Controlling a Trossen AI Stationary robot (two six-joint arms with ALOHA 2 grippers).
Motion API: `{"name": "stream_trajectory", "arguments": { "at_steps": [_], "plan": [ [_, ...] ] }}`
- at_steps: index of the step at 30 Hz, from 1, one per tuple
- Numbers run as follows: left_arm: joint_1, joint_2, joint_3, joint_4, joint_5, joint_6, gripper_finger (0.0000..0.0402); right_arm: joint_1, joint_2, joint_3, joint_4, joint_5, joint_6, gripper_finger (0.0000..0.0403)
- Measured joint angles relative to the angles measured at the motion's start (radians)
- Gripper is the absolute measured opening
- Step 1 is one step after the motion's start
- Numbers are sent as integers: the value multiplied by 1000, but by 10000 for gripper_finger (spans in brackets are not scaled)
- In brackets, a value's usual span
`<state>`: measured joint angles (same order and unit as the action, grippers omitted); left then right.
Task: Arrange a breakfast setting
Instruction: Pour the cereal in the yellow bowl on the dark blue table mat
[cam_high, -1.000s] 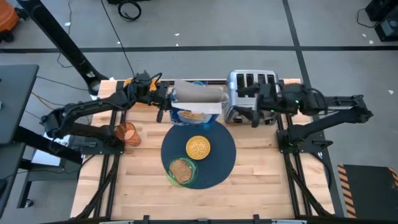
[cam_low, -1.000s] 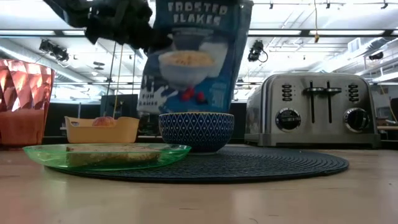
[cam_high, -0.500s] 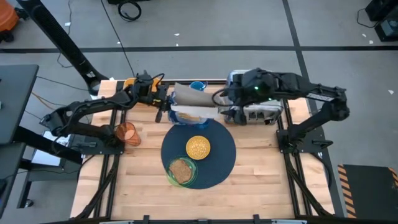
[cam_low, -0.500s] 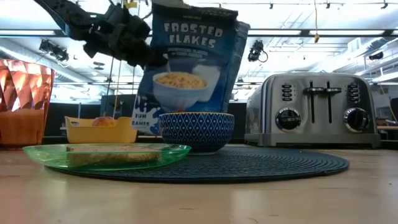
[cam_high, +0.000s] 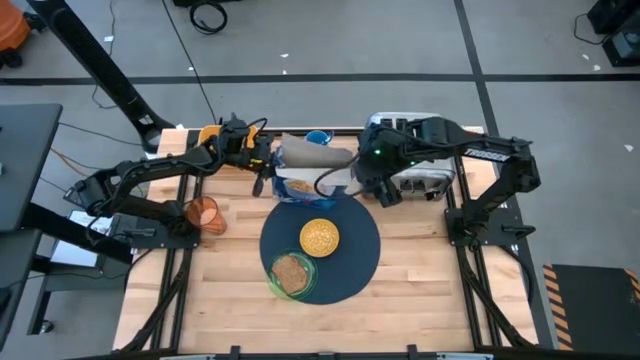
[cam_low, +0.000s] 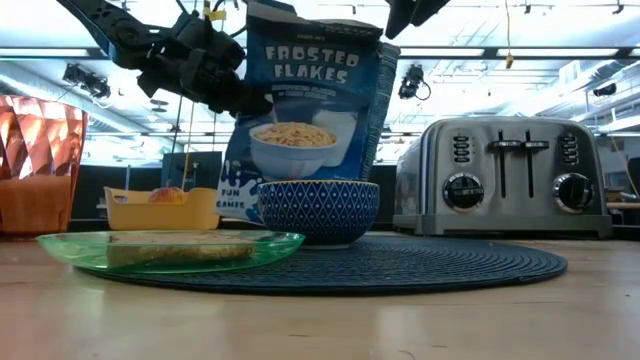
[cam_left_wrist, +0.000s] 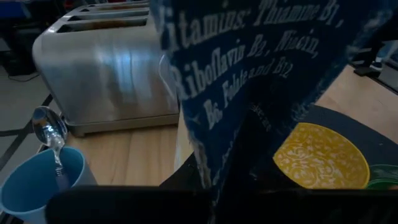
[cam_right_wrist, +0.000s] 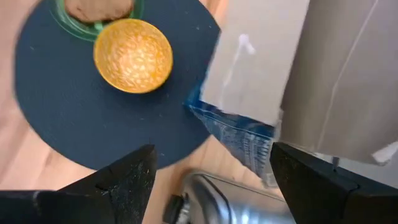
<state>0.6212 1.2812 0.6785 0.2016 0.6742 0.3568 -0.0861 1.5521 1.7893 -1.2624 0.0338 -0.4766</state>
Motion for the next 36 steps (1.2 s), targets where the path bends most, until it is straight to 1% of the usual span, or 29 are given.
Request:
{"name": "stream_trajectory", "arguments": {
  "at_steps": [3,6,14,20,23,25,28,30,32,34,36],
  "plan": [
    [-1,0,0,-1,-3,2,27,8,0,0,4,36,-23,309],
    [-1,0,0,-4,-7,7,43,14,-5,0,5,59,-54,309],
    [-3,-12,-1,-2,-10,20,124,15,-7,0,14,77,-79,311],
    [-3,-66,-1,-2,-9,-30,174,19,-7,29,47,79,-94,311],
    [-3,-100,-1,-7,-9,-60,189,4,-10,55,49,87,-96,313],
    [-3,-124,-1,-22,-14,-85,197,-8,-11,75,38,114,-98,318],
    [-3,-165,-1,-34,-23,-116,203,-23,-11,96,23,124,-165,330],
    [-4,-192,-1,-47,-29,-140,203,-27,-11,105,51,131,-185,333],
    [-6,-218,-2,-54,-42,-165,204,-44,-11,115,122,129,-112,331],
    [-16,-237,-2,-54,-62,-178,204,-69,-12,117,197,129,11,326],
    [-31,-250,-2,-52,-82,-182,204,-99,-9,117,250,98,116,318]
  ]
}}
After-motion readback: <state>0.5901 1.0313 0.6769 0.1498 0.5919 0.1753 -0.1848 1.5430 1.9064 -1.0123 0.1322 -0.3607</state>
